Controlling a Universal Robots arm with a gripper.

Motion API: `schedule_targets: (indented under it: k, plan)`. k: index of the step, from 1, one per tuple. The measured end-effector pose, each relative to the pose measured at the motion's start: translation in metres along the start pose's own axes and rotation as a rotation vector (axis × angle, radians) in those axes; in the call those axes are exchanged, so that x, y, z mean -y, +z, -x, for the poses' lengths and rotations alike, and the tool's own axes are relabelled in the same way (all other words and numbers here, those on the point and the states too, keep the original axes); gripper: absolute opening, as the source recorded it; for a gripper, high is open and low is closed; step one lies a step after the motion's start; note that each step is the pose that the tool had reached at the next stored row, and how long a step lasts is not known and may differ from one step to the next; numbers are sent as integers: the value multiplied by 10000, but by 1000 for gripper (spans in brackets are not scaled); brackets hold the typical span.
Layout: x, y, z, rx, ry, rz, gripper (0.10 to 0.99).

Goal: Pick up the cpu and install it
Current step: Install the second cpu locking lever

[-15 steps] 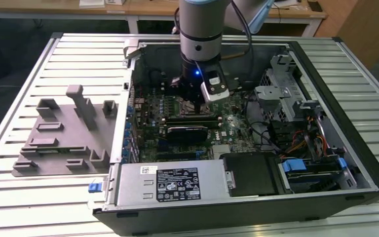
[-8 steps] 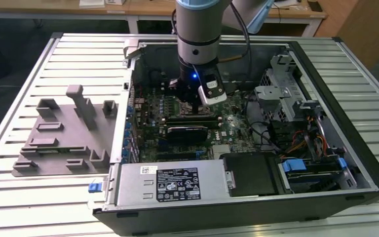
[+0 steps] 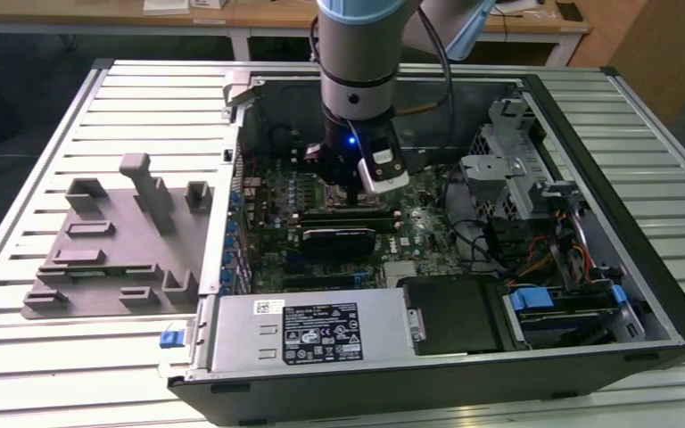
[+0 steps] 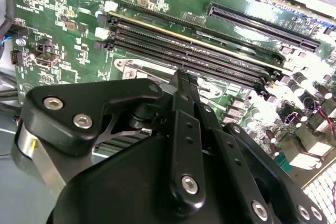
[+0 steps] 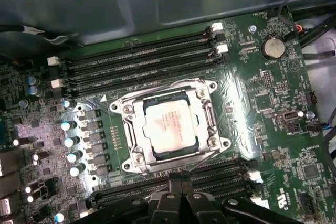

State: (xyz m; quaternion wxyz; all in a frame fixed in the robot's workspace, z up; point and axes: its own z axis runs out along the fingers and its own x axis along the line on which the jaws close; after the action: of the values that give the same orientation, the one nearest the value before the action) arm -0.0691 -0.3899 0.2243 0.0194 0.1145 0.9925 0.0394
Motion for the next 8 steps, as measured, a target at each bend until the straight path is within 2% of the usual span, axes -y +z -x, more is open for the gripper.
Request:
schedule_targets:
  k: [2,5,8]
  plan:
    - [17,8,3,-44,5,114,106]
    - [52,18,4,-68,4,212,106]
    - [78,33,-3,-108,-1,367,106]
